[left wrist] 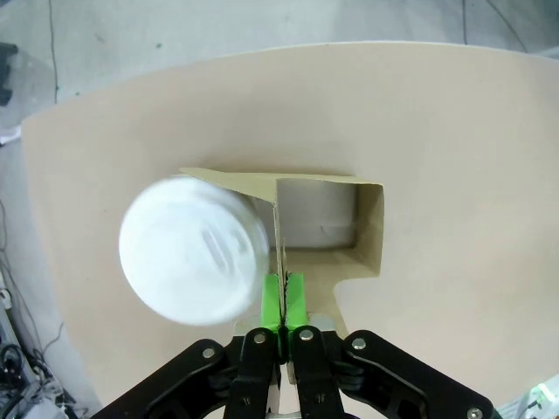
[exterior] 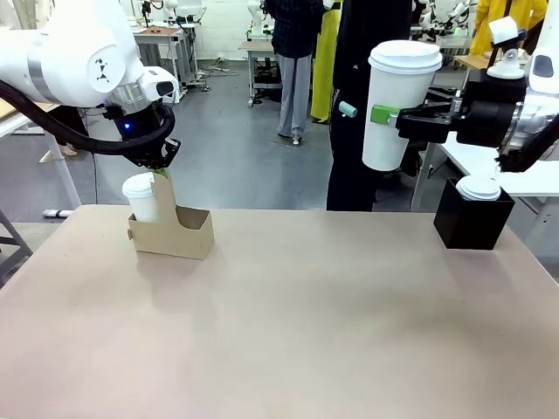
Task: Pour a drink into a cup and package it in a carrier.
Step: Position the Cup Carrier in the center of the table.
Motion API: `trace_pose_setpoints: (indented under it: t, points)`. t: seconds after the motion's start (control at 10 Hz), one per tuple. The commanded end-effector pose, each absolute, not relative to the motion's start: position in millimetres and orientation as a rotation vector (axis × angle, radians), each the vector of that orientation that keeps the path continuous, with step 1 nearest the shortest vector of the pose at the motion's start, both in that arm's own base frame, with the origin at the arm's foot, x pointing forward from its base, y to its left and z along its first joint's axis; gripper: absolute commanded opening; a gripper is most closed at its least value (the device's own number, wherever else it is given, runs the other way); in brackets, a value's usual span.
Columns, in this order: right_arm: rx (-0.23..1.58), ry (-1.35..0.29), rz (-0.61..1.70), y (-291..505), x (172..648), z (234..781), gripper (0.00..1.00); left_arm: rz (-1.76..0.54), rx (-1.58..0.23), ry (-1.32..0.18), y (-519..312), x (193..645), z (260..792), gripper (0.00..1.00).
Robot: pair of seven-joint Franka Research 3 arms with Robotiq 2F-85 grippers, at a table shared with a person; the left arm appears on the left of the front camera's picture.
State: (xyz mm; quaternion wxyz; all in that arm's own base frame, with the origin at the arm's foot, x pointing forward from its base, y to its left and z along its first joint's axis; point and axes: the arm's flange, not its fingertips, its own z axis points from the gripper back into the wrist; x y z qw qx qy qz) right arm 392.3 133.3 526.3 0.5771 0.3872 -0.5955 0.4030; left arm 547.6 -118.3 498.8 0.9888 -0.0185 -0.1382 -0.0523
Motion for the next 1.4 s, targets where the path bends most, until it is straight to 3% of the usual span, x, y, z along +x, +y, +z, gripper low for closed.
trace_pose_setpoints:
  t: [0.0,0.1,0.5,0.8,1.3]
  points:
    - [0.895,-1.412,0.948,135.1,392.0,529.9,0.77,-0.022,-0.042,-0.289,-115.9,555.9,498.3,0.00]
    - [0.895,-1.412,0.948,135.1,392.0,529.9,0.77,-0.105,-0.037,-0.277,-118.3,547.6,498.8,0.00]
    - [0.895,-1.412,0.948,135.1,392.0,529.9,0.77,-0.092,-0.039,-0.278,-119.5,547.6,498.7,0.02]
    - [0.895,-1.412,0.948,135.1,392.0,529.9,0.77,-0.016,-0.043,-0.278,-141.1,514.6,532.1,0.02]
    - [0.895,-1.412,0.948,135.1,392.0,529.9,0.77,0.109,-0.058,-0.317,-259.6,405.5,549.2,0.02]
